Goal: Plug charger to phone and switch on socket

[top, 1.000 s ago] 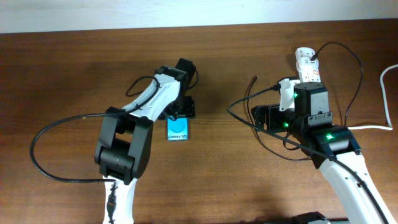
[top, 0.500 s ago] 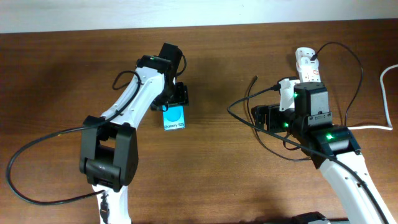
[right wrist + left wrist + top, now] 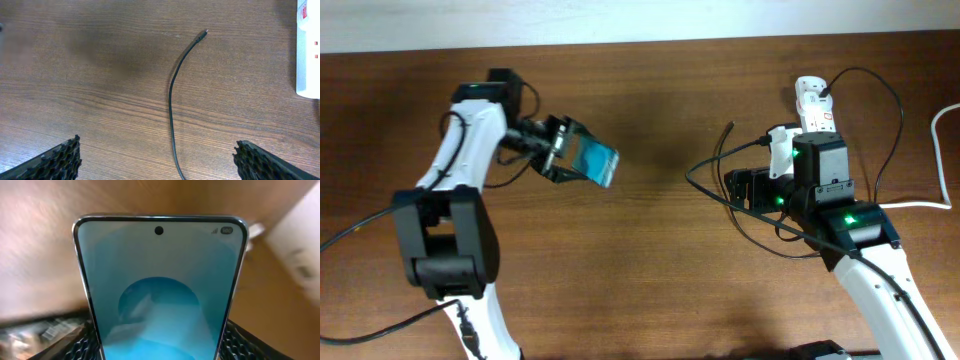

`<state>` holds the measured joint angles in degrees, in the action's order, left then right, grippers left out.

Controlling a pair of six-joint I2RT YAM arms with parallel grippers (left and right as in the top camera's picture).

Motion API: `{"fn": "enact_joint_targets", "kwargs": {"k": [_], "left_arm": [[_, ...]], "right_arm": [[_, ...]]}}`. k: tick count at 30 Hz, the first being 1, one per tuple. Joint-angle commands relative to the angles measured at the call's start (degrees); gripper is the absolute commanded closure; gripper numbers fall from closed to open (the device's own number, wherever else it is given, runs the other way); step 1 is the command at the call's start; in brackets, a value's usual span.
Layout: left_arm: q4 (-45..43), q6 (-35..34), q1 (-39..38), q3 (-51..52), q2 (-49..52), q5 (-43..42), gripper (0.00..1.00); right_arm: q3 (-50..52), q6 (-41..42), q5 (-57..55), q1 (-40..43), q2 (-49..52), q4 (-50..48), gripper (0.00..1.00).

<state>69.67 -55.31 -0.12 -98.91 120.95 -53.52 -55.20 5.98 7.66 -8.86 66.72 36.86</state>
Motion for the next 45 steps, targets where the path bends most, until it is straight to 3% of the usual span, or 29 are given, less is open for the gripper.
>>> {"fn": "enact_joint_targets", "kwargs": {"k": [1, 4, 14, 28, 33, 38, 42, 45], "left_arm": [[0.1, -12.5, 1.7, -1.3, -2.2, -12.1, 1.0], [-2.1, -13.4, 1.9, -1.3, -2.2, -21.2, 1.0], [-4.4, -10.8, 1.9, -1.3, -2.2, -19.7, 1.0], [-7.3, -11.9, -0.2, -1.6, -2.2, 16.3, 1.0], [-7.8, -12.2, -3.5, -5.6, -2.2, 32.9, 1.0], [-8.1, -14.5, -4.9, -8.3, -2.2, 29.7, 1.0], [-8.2, -15.6, -4.9, -8.3, -2.2, 27.6, 1.0], [-8.4, -17.6, -4.9, -8.3, -2.2, 25.5, 1.0]], "right_arm": [[-1.2, -0.2, 0.8, 0.3, 0.1, -0.2, 0.02], [-1.2, -0.2, 0.7, 0.3, 0.1, -0.2, 0.02], [-1.2, -0.2, 0.8, 0.3, 0.1, -0.2, 0.02], [-1.2, 3.4, 4.6, 0.3, 0.4, -2.8, 0.02], [-1.2, 9.9, 18.2, 0.3, 6.5, -11.2, 0.02], [-1.2, 18.4, 36.5, 0.2, 13.5, -30.3, 0.05], [-1.2, 24.5, 35.8, -1.3, 14.1, -37.9, 0.09], [-1.1, 30.0, 29.5, -3.8, 15.1, -36.9, 0.13]]}}
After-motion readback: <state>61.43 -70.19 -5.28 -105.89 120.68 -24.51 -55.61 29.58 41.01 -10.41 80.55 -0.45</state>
